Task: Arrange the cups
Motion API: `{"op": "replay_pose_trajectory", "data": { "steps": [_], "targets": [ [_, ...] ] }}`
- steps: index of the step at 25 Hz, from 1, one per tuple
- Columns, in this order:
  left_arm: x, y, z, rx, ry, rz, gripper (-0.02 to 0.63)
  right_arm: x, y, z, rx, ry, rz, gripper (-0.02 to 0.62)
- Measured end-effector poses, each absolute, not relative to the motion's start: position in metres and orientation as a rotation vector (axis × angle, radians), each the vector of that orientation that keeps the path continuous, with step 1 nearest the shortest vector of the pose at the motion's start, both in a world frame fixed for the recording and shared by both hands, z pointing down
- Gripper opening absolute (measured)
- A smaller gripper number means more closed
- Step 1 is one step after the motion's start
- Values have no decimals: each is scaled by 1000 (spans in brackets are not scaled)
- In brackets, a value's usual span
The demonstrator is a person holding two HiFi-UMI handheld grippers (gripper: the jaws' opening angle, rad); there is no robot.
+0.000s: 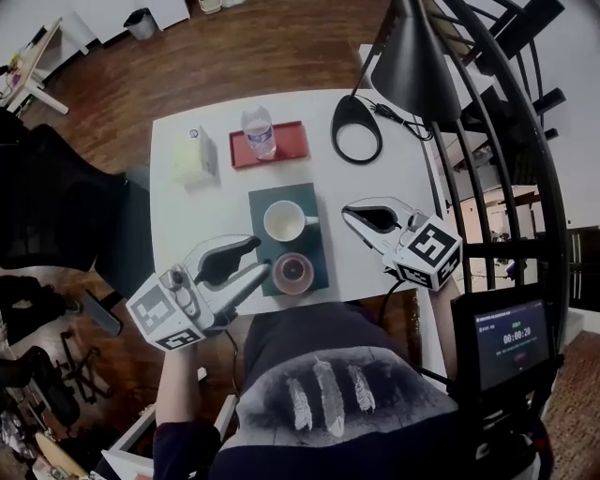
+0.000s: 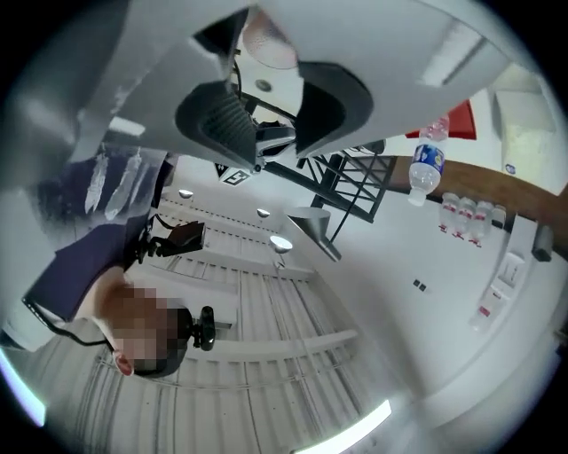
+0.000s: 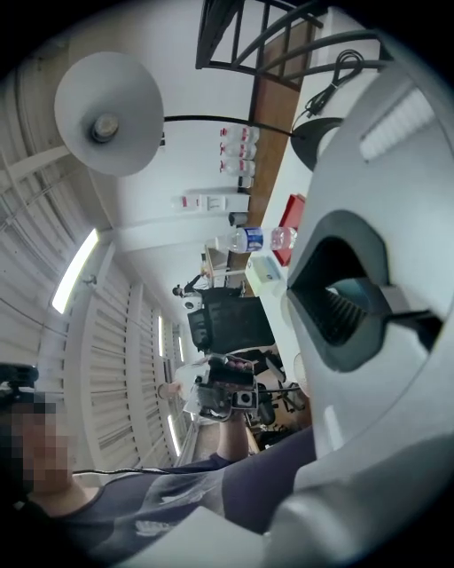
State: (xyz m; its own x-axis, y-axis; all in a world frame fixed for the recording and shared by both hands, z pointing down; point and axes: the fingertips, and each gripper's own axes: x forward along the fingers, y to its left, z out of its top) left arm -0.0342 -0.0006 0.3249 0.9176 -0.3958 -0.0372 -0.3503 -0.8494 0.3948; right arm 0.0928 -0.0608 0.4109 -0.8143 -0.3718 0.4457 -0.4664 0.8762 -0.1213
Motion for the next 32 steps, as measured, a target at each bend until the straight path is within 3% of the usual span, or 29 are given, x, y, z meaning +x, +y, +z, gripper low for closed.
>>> {"op": "replay_pose_trajectory", "data": {
  "steps": [2, 32],
  "targets": [
    [-38, -8, 324, 2716, -606, -178, 15, 89, -62, 406, 611, -2654, 321, 3],
    [-66, -36, 356, 2619, -885, -35, 14, 70, -57, 395, 504, -2730, 338, 3]
  ]
}}
